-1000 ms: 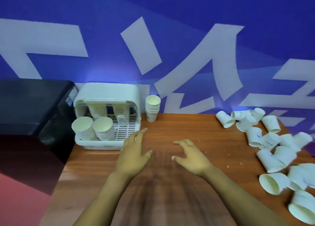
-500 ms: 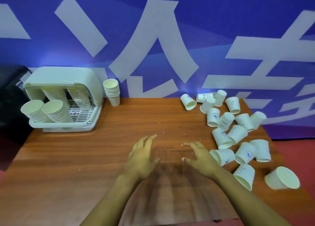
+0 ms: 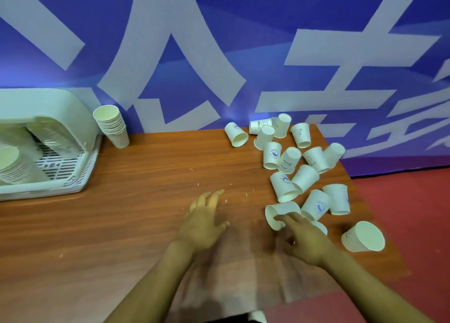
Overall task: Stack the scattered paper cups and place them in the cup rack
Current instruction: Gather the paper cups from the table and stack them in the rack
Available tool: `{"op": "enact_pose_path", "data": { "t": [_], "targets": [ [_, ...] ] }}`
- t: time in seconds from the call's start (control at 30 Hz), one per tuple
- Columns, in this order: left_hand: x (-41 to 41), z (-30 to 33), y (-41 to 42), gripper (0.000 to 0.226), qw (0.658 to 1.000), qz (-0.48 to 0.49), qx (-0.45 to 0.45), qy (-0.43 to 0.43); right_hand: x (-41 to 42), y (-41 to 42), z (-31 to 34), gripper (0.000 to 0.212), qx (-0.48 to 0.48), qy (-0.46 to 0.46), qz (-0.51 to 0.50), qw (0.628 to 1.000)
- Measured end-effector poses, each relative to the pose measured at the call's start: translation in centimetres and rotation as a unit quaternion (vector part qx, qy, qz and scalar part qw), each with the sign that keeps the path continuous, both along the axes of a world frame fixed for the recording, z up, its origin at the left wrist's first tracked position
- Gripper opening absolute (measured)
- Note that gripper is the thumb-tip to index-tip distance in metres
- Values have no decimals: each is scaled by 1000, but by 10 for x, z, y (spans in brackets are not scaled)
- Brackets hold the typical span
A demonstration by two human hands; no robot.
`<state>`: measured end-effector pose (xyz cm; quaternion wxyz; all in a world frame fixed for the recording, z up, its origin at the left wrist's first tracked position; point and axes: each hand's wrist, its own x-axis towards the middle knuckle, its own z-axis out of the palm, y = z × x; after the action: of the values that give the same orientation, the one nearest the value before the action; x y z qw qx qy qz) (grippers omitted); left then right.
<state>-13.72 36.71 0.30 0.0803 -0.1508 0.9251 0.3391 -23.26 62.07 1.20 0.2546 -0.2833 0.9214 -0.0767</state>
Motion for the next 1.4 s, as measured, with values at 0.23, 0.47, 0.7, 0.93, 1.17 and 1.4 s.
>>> {"op": "enact_pose_path", "data": {
  "t": [0.23,0.47,0.7,0.93,1.17,1.4],
  "targets": [
    [-44,-15,59,83,997,41,-14,-60,-45,62,-23,80,156,62,249,954],
    [-103,-40,143,81,994,48,-16,-100,-70,92,-52,94,108,45,328,937],
    [-112,-72,160,78,989,59,-9,-133,-77,100,-67,86,-5,48,290,956],
    [-92,-51,140,72,991,93,18,-89,-80,96,-43,71,-62,-13,147,987],
    [-55,18,59,81,991,131,20,9,-67,23,1,85,-191,-39,11,981],
    [-5,59,-26,78,986,141,24,86,-28,-73,33,77,-222,8,-21,975]
  ]
}}
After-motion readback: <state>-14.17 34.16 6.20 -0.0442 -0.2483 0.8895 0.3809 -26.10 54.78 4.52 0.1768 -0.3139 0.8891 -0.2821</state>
